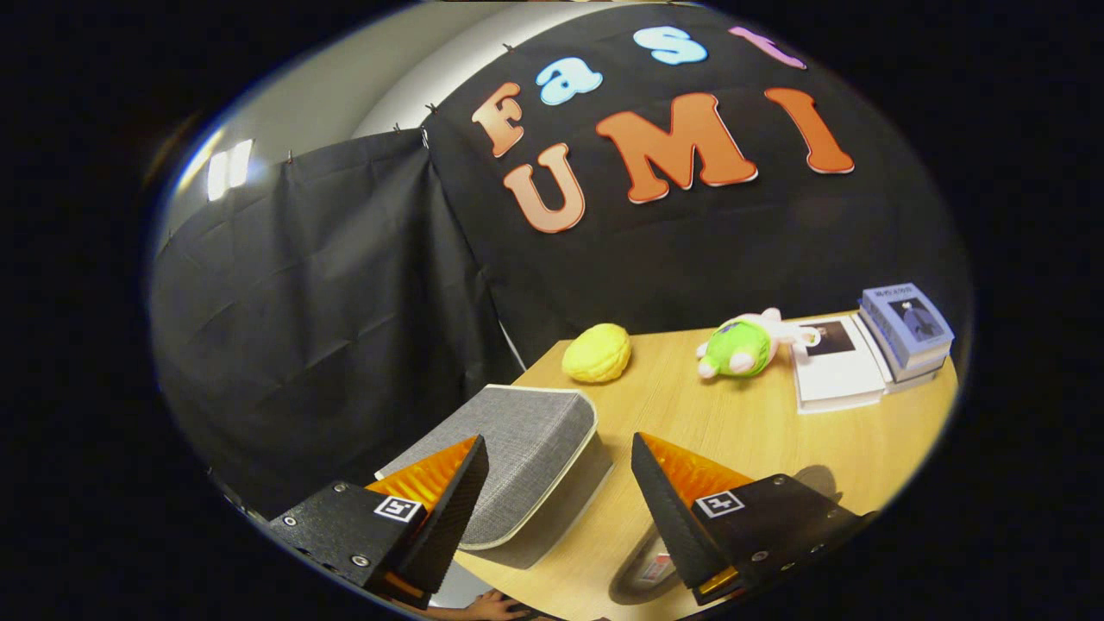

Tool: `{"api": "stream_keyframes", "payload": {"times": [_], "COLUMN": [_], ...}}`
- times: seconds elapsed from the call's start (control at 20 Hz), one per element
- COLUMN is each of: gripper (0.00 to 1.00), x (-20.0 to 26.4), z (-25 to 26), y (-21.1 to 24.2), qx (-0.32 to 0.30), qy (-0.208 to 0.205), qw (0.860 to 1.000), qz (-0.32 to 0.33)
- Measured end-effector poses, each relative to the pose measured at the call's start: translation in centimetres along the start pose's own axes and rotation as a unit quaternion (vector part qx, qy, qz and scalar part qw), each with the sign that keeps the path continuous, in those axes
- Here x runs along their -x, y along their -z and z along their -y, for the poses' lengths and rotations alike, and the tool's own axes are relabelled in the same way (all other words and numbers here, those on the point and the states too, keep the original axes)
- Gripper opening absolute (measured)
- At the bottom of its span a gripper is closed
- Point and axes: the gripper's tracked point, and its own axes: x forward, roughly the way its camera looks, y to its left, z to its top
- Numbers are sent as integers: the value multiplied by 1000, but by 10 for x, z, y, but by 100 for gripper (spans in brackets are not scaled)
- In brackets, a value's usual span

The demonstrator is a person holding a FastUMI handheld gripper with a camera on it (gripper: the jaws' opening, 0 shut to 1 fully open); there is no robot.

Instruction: Open the storage box then place both shoes into the box .Put the left shoe in first, then the right shoe, with the right side of both shoes facing outward in a uniform manner.

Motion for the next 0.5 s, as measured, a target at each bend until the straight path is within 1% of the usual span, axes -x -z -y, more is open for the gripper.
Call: {"api": "stream_keyframes", "payload": {"times": [0.25,0.5], "gripper": [99,98], "x": [-25,-43], "z": [-16,-26], "y": [27,49], "qx": [-66,-104], "qy": [-43,-76], "qw": [995,986], "qz": [-64,-107]}}
